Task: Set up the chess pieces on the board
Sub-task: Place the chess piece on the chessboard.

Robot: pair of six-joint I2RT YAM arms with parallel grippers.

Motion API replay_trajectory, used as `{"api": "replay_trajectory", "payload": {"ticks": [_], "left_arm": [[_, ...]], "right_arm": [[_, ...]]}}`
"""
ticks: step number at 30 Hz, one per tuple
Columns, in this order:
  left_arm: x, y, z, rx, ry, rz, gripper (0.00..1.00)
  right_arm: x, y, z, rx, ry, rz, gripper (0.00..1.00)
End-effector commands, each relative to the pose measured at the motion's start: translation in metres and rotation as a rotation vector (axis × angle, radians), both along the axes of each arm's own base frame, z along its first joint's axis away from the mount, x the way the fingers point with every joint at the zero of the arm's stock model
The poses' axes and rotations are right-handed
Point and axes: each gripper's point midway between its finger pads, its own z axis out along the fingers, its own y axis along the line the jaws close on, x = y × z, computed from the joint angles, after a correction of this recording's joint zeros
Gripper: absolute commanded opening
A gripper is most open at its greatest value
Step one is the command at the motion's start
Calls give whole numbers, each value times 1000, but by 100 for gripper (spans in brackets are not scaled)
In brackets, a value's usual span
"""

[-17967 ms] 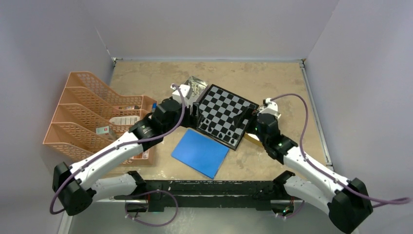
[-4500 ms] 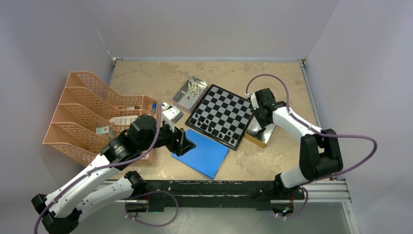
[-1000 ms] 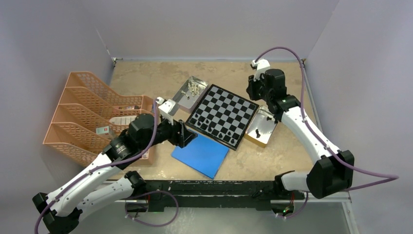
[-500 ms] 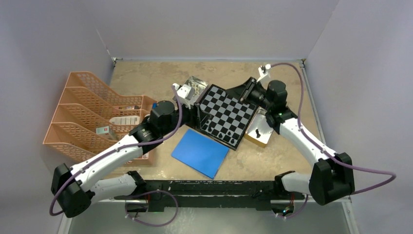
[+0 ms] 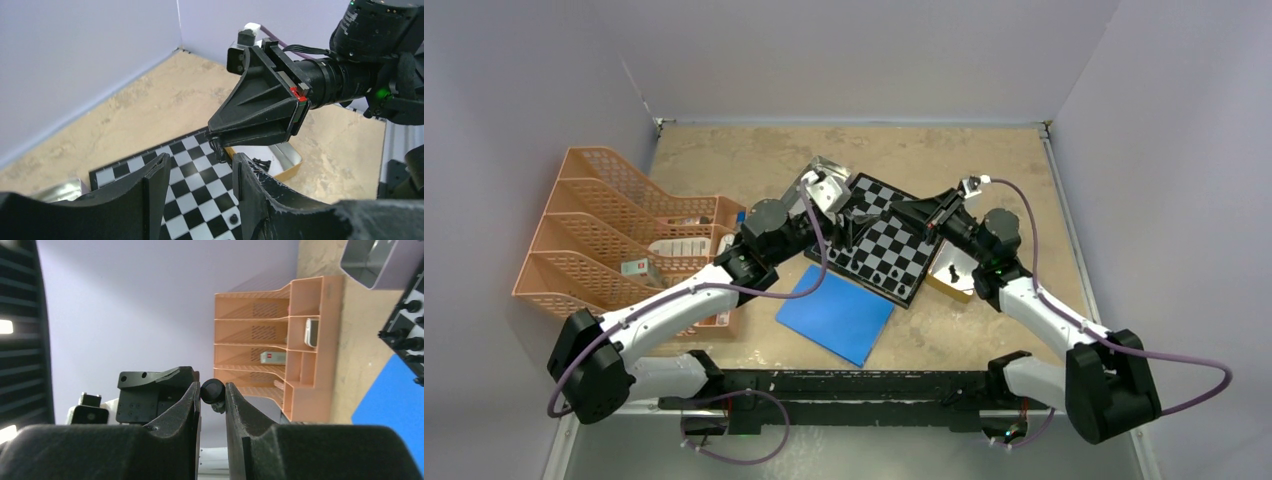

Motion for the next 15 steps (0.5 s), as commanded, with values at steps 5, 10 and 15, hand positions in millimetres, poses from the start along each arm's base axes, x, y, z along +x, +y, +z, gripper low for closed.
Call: {"api": "replay_trajectory", "payload": {"ticks": [5, 10, 15], "left_arm": [[-14, -22, 18, 25, -234, -167, 45], [-16, -29, 11, 48, -260, -204, 45], [-13, -37, 9, 56, -258, -209, 42]], "right_arm": [[-13, -2, 30, 145, -39, 31, 9], [-15, -1, 29, 155, -28, 43, 9], [-14, -2, 29, 147, -30, 35, 9]]}}
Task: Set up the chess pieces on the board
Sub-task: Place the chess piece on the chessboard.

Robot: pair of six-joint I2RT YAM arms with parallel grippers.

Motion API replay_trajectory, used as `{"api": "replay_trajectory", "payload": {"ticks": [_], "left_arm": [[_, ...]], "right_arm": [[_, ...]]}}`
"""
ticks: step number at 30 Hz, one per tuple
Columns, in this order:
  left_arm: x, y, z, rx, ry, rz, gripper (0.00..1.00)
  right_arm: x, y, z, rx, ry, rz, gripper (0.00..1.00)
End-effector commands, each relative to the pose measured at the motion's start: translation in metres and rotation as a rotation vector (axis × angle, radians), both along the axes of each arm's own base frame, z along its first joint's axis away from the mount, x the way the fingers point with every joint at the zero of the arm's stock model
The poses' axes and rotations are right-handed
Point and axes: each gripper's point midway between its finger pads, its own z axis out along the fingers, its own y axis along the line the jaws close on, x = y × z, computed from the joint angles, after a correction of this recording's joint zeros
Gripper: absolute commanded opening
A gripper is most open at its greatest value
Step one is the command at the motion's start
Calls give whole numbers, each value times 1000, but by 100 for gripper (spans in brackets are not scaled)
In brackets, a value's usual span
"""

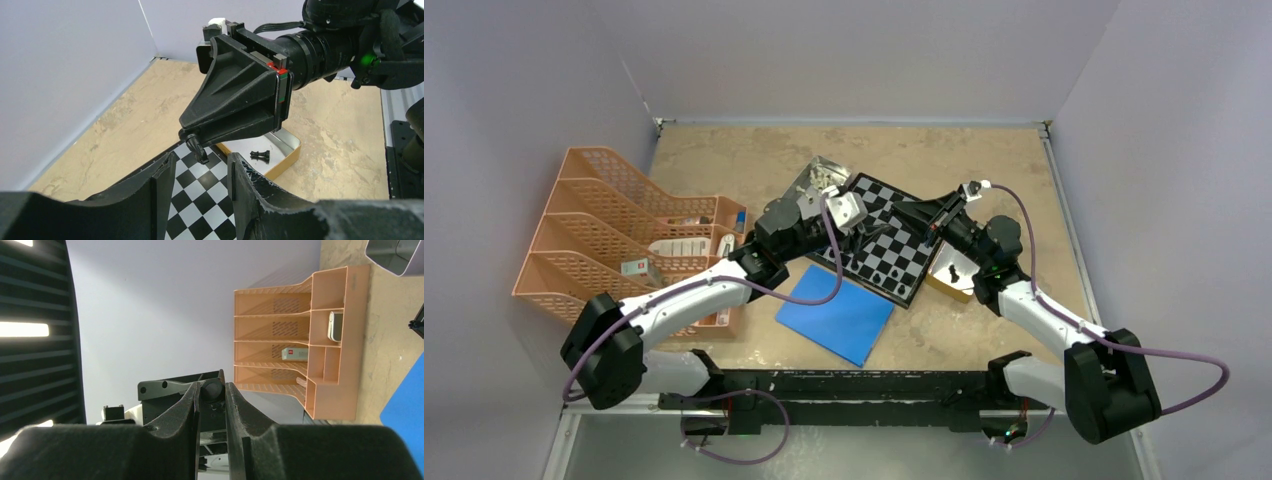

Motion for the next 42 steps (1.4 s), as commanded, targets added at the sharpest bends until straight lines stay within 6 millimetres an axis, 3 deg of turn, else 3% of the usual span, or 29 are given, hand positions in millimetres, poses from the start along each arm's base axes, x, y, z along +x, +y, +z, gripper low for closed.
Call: {"api": "replay_trajectory", "payload": {"ticks": [1, 17, 24, 29, 35, 42], "left_arm": [[-3, -12, 21, -32, -88, -45, 41], [8, -15, 19, -70, -114, 11, 26], [11, -18, 12, -62, -132, 10, 0], [15, -17, 9, -47, -117, 27, 0], [14, -15, 5, -38, -107, 36, 0], [16, -13, -9, 3, -70, 49, 0]], "right_arm": [[-7, 0, 19, 30, -65, 15, 9], [-6, -1, 6, 5, -34, 3, 9], [-5, 3, 1, -1, -25, 25, 9], [-6, 6, -12, -22, -7, 53, 13], [-12, 7, -14, -29, -23, 75, 13], [-14, 6, -10, -50, -43, 75, 33]]}}
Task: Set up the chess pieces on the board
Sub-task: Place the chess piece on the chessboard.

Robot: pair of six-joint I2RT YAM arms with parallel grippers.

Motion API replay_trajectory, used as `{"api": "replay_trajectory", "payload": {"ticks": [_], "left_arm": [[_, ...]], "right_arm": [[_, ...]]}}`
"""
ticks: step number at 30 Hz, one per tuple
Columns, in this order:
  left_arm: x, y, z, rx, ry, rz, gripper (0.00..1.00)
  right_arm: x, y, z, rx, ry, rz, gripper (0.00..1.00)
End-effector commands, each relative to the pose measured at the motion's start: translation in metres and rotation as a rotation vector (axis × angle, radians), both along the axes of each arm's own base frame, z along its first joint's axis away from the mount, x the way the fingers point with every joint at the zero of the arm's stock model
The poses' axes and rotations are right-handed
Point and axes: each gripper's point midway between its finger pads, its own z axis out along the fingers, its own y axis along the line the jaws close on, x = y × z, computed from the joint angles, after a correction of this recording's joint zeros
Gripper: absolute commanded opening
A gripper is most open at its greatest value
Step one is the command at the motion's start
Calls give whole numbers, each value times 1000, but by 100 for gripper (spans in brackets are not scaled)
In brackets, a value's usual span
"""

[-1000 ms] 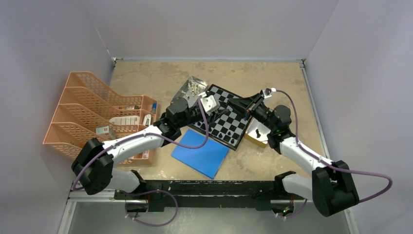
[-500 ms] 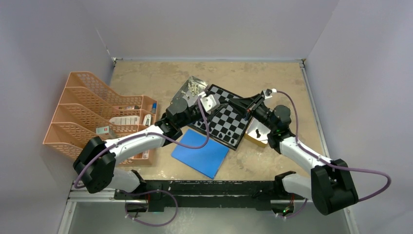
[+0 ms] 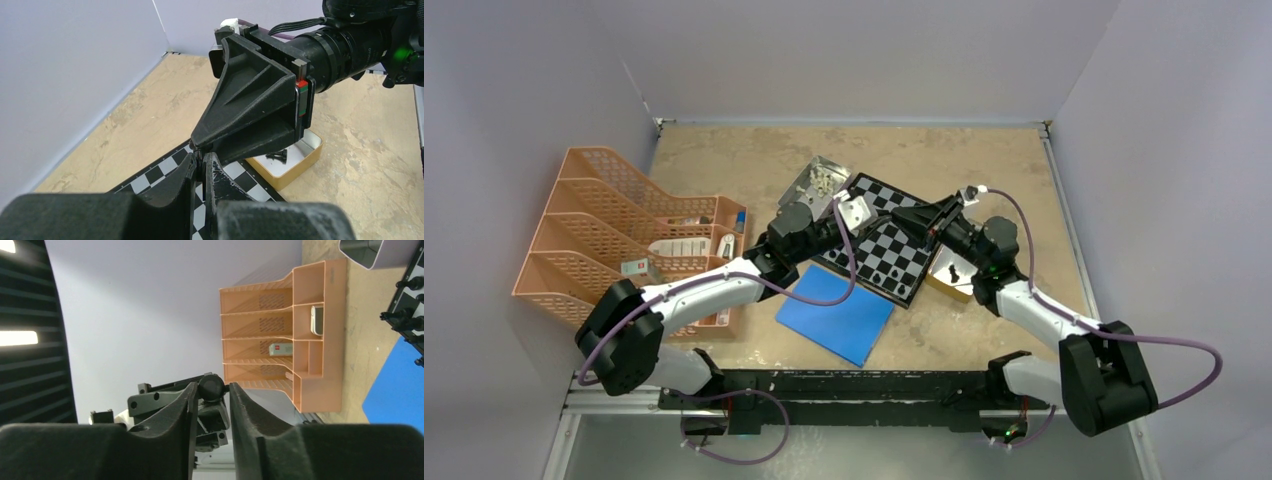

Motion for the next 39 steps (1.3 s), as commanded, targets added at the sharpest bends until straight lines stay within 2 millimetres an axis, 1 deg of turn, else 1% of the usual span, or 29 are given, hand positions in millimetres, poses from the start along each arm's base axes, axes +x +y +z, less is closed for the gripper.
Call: {"api": "replay_trajectory", "payload": {"ticks": [1, 6, 9, 11, 14, 16, 18, 20, 21, 22, 23, 24, 27, 30, 32, 35, 39], "left_arm": [[-1, -1, 12, -19, -18, 0, 0], [-6, 1, 8, -34, 78, 2, 0], [-5, 2, 8, -26, 162, 21, 0], [-5, 3, 7, -8, 243, 41, 0], [-10, 7, -6, 38, 361, 64, 0], [-17, 13, -19, 77, 453, 80, 0], [-25, 17, -22, 88, 533, 88, 0], [-34, 23, -30, 122, 615, 96, 0], [-38, 24, -31, 131, 656, 105, 0], [-40, 27, -35, 151, 696, 125, 0], [-41, 30, -38, 171, 731, 142, 0], [-43, 33, -43, 202, 768, 157, 0], [-52, 38, -54, 277, 877, 189, 0], [-60, 35, -57, 339, 970, 177, 0], [-61, 32, -59, 386, 1008, 178, 0], [-56, 29, -66, 462, 1038, 207, 0], [-53, 19, -74, 529, 1084, 216, 0]], "right_arm": [[-14, 4, 11, -41, -99, 61, 35], [-8, 4, 0, -164, -154, 66, 43], [-4, 1, -8, -230, -155, 42, 48], [-3, -3, -11, -273, -165, 18, 54], [2, -11, -11, -361, -210, -27, 65], [8, -20, -12, -443, -221, -84, 69], [17, -35, -15, -539, -231, -165, 73], [24, -50, -17, -628, -226, -234, 78], [28, -57, -15, -670, -234, -272, 83], [31, -66, -14, -719, -235, -309, 95], [35, -77, -14, -771, -222, -359, 98], [38, -87, -15, -821, -208, -400, 99], [43, -109, -14, -929, -207, -484, 99], [47, -127, -17, -1019, -181, -551, 99], [46, -135, -23, -1062, -162, -564, 99], [46, -141, -29, -1097, -161, -576, 99], [45, -151, -41, -1135, -133, -591, 99]]}}
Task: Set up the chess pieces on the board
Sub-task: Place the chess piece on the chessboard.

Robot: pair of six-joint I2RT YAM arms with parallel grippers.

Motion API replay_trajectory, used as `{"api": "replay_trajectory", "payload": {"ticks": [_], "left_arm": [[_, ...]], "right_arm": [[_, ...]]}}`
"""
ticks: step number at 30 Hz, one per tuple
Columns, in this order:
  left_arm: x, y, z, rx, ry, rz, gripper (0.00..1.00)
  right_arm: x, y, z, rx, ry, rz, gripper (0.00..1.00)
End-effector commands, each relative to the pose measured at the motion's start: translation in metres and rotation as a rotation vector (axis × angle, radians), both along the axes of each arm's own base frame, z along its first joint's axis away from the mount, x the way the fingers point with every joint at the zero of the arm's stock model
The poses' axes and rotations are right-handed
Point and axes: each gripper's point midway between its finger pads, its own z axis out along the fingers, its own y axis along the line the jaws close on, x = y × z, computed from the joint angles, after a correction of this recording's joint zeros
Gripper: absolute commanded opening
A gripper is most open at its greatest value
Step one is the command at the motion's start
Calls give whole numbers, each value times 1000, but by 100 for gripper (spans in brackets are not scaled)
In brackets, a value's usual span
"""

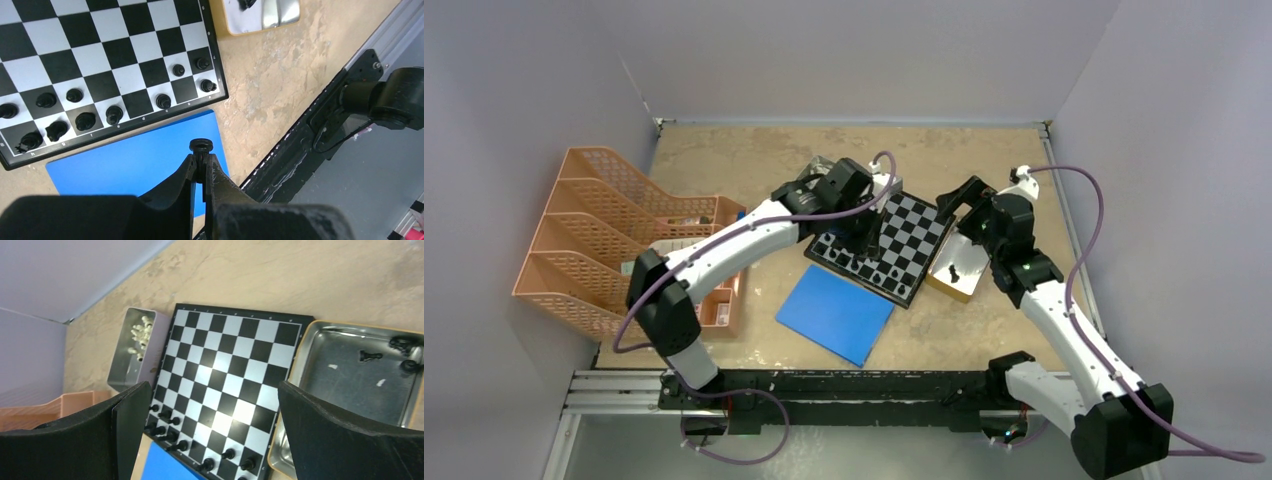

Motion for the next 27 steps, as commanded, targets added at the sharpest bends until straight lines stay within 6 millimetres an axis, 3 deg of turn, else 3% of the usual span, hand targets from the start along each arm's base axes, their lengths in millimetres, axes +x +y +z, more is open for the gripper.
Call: {"api": "replay_trajectory", "payload": {"ticks": [1, 9, 15, 27], "left_arm": [[-12, -3, -6, 86, 102, -14, 0], [-15, -38, -36, 171, 184, -35, 0], [-5, -44, -68, 261, 216, -31, 0], [8, -52, -94, 313, 217, -33, 0]], "right_arm": [[3, -24, 0, -81, -13, -81, 99], [10, -58, -7, -120, -2, -183, 99], [7, -64, -8, -130, -4, -212, 99], [5, -63, 5, -119, -20, -209, 99]]}}
